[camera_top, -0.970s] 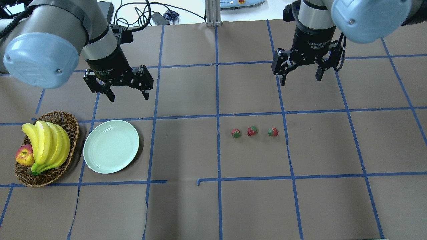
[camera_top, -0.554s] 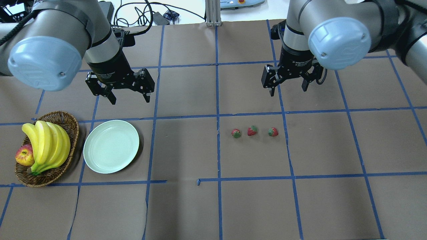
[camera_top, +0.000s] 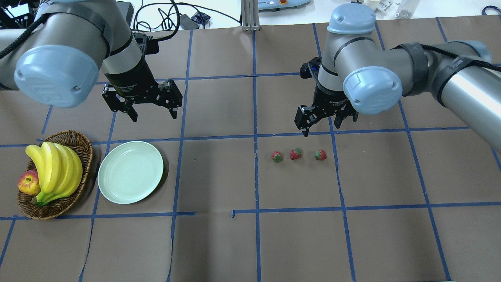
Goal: Collect all strawberries into plate
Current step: 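Lower the right gripper onto the strawberry farthest from the plate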
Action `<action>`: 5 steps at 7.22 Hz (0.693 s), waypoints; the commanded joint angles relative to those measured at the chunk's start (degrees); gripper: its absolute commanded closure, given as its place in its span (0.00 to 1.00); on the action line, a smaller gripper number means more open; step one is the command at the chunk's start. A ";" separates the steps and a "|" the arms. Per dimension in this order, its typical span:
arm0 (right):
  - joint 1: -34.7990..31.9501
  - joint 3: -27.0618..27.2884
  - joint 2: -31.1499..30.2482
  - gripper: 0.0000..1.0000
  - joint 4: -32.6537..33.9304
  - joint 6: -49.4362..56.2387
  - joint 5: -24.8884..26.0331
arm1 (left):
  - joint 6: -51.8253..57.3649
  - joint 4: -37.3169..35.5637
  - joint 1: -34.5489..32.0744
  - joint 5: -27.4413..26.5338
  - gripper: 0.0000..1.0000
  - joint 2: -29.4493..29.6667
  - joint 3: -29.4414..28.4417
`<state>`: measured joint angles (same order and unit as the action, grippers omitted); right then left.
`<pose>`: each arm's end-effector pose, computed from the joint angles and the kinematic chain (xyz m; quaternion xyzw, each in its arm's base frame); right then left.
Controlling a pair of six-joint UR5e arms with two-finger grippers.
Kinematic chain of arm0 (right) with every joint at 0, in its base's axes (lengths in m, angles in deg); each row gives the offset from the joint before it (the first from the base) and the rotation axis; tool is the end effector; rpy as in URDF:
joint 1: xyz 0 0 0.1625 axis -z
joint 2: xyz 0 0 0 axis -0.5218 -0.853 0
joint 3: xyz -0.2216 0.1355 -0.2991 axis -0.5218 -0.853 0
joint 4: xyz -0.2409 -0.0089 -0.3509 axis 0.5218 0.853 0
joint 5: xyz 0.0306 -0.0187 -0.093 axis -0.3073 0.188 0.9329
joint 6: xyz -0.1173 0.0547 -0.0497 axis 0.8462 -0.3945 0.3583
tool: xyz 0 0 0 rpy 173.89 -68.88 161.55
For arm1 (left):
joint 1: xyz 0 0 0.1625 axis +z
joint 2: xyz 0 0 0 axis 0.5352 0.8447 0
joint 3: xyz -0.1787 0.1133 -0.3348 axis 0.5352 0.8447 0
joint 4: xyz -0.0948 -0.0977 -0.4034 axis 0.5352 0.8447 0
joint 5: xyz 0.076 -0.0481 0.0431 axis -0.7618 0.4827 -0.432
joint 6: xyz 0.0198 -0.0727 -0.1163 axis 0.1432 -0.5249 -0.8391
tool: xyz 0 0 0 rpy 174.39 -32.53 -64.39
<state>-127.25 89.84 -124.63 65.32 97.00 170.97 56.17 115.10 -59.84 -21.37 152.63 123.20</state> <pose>0.1939 -0.5182 0.2177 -0.1487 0.9839 0.0944 0.0309 -0.1533 -0.5133 0.3412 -0.0254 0.9986 0.0465 0.0017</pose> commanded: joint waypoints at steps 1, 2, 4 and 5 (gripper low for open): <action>-0.01 5.03 1.24 0.13 6.54 3.96 -0.43 | -1.23 -1.01 0.00 -0.06 0.00 0.26 0.50; -0.01 7.49 1.77 0.12 9.80 5.01 -0.43 | -1.23 -1.01 0.00 -0.06 0.00 0.26 0.59; -0.01 8.22 2.99 0.12 12.37 6.33 -0.43 | -1.23 -1.01 -0.09 -0.06 0.00 0.26 0.94; 0.08 8.22 4.13 0.11 13.43 7.29 0.10 | -1.23 -1.01 0.00 -0.06 0.00 0.26 0.94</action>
<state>-127.25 97.87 -121.74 77.24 103.20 170.66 54.95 114.09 -59.88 -21.42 152.89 124.06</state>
